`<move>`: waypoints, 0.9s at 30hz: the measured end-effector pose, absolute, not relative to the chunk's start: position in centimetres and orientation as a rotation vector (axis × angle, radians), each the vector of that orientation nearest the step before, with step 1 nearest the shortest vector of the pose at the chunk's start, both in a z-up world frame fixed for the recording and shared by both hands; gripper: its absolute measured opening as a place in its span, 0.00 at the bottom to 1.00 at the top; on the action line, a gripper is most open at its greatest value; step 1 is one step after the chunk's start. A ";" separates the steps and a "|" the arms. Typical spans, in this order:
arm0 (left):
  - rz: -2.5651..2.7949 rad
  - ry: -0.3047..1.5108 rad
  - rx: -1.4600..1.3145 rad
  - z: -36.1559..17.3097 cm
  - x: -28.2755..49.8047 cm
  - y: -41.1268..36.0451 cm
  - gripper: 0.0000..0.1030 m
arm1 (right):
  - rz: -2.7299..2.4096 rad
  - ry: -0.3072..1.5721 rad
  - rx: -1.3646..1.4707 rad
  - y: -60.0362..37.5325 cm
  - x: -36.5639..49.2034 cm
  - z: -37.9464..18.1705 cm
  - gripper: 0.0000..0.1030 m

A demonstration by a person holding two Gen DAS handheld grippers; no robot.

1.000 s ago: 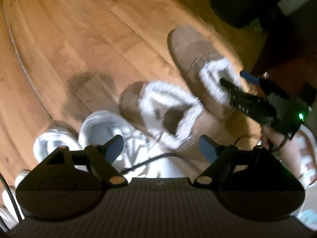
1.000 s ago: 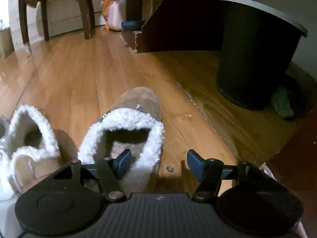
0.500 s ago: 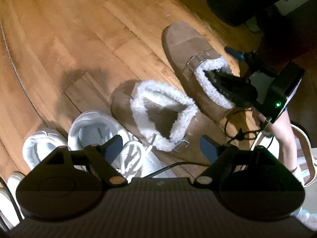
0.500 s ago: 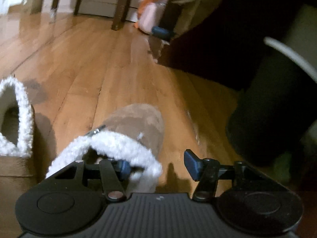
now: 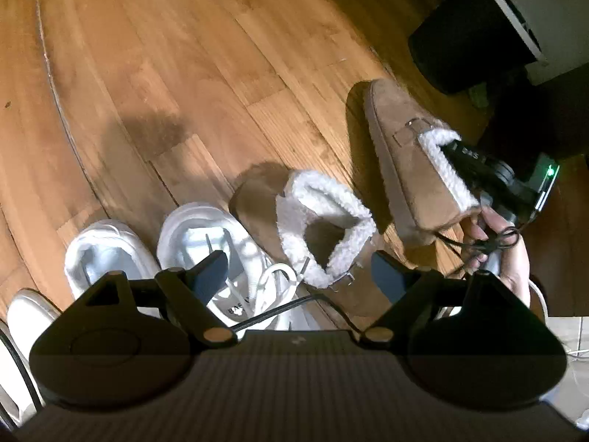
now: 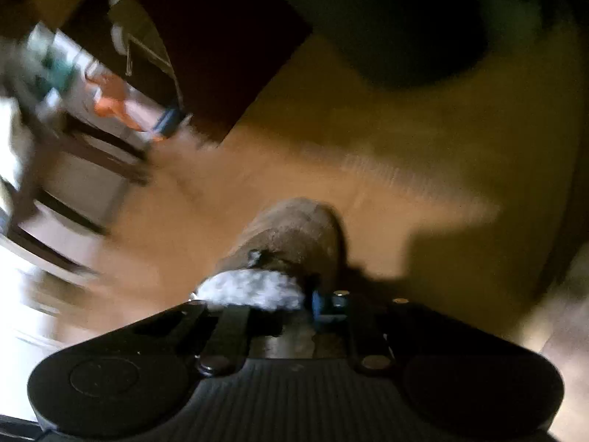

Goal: Organize scattered shoes

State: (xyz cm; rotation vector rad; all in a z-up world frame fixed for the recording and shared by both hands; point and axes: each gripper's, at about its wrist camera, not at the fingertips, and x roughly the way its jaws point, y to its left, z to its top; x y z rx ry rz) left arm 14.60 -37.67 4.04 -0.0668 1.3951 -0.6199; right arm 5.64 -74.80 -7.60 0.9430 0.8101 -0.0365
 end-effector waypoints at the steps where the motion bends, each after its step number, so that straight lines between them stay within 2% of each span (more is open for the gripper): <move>1: -0.620 1.385 -0.061 4.3 14.5 -37.4 0.83 | -0.025 0.815 0.963 -74.9 5.1 -7.9 0.16; 6: -0.586 1.381 -0.067 4.3 14.9 -36.3 0.83 | -0.094 0.790 1.013 -76.0 3.5 -7.9 0.16; 13: -0.606 1.380 -0.064 3.5 15.2 -37.1 0.83 | -0.198 0.682 1.406 -78.1 -2.2 -11.0 0.16; 18: -0.636 1.372 -0.036 3.8 14.7 -38.3 0.83 | -0.290 0.524 1.725 -77.8 -7.4 -13.1 0.16; 21: -0.638 1.376 -0.031 3.8 14.4 -38.5 0.83 | -0.387 0.305 2.042 -75.1 -11.6 -14.7 0.16; 25: -0.623 1.379 -0.040 3.8 14.3 -38.1 0.83 | -0.422 0.152 2.206 -73.4 -13.1 -14.2 0.19; 27: -0.617 1.379 -0.053 4.0 14.2 -37.7 0.83 | -0.450 0.146 2.139 -73.6 -12.9 -12.9 0.21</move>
